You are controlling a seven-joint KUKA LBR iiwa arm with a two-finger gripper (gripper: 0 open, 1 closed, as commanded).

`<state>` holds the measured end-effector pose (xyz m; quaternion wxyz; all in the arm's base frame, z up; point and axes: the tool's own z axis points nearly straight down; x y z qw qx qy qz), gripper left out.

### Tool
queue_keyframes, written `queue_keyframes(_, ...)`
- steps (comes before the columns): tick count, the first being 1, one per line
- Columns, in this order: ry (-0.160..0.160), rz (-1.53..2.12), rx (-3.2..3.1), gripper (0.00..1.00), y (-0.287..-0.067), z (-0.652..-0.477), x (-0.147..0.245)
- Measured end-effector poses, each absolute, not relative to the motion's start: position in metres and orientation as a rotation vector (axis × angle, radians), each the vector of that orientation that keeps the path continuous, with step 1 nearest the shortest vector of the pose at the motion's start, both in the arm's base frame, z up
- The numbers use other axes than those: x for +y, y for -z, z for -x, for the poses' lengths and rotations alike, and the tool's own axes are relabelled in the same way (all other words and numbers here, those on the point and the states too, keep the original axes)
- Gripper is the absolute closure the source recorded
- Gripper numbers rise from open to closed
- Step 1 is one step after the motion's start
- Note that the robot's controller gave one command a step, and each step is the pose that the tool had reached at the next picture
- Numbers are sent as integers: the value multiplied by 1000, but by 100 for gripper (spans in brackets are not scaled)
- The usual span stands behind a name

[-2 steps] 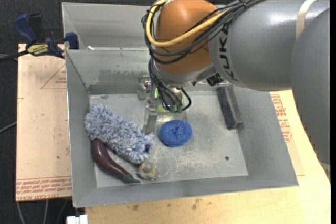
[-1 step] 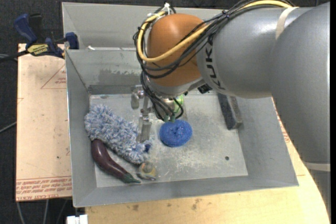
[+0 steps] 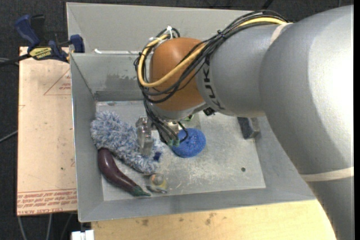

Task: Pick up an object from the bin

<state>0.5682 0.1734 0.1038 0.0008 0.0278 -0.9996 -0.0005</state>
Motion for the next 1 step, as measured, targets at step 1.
queue_keyframes(1, 2, -87, -3139, 100, -104, -568, 173)
